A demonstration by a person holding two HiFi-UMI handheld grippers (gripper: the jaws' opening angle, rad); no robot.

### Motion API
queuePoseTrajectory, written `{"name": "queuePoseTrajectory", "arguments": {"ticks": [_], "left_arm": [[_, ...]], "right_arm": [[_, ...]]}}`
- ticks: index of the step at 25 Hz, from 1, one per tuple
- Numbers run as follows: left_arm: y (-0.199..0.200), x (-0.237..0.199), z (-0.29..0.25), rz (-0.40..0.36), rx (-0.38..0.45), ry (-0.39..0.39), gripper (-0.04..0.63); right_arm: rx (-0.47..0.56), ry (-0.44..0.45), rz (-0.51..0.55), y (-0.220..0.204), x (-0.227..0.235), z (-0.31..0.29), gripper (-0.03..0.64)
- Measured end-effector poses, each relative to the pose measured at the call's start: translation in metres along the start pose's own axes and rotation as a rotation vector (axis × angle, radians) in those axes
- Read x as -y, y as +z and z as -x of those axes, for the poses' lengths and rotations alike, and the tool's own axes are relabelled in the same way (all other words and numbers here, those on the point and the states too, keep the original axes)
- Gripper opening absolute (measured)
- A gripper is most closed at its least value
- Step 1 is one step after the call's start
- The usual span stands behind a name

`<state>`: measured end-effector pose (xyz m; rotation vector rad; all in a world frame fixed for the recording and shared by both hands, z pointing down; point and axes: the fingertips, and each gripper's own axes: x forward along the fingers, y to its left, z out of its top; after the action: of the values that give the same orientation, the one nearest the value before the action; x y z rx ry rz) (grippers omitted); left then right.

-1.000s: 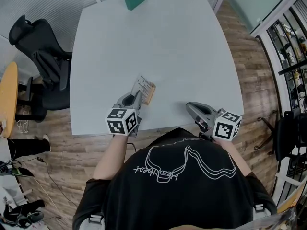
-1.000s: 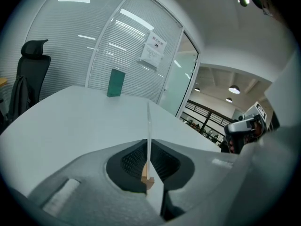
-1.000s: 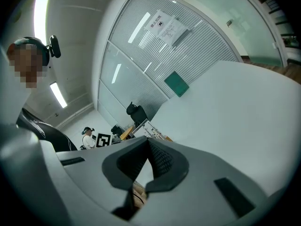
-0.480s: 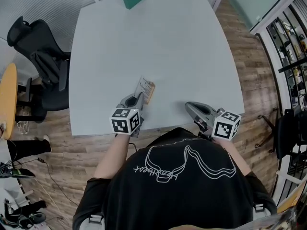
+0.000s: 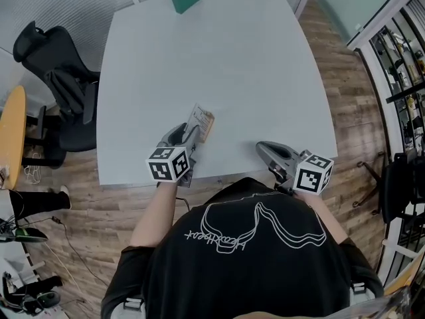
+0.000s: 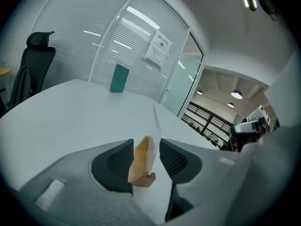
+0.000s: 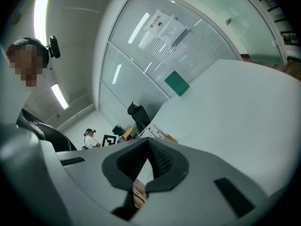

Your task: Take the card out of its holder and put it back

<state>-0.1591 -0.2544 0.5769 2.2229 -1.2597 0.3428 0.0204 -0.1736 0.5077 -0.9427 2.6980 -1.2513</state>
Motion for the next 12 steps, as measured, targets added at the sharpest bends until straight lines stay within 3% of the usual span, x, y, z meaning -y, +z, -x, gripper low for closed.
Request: {"name": "queuePoseTrajectory", "arguments": {"ticks": [6, 12], "left_arm": [[0.021, 0.006, 0.03, 0.021, 0.095, 0.053, 0.17], [0.054, 0.046, 0.081, -0.068, 0.214, 0.101, 0.169]], "right_arm": [[0.01, 0.039, 0.019, 0.004, -0.007, 0.016, 0.009], [0.024, 0.1, 0.078, 0.008, -0.026, 0.04, 0.009]]}}
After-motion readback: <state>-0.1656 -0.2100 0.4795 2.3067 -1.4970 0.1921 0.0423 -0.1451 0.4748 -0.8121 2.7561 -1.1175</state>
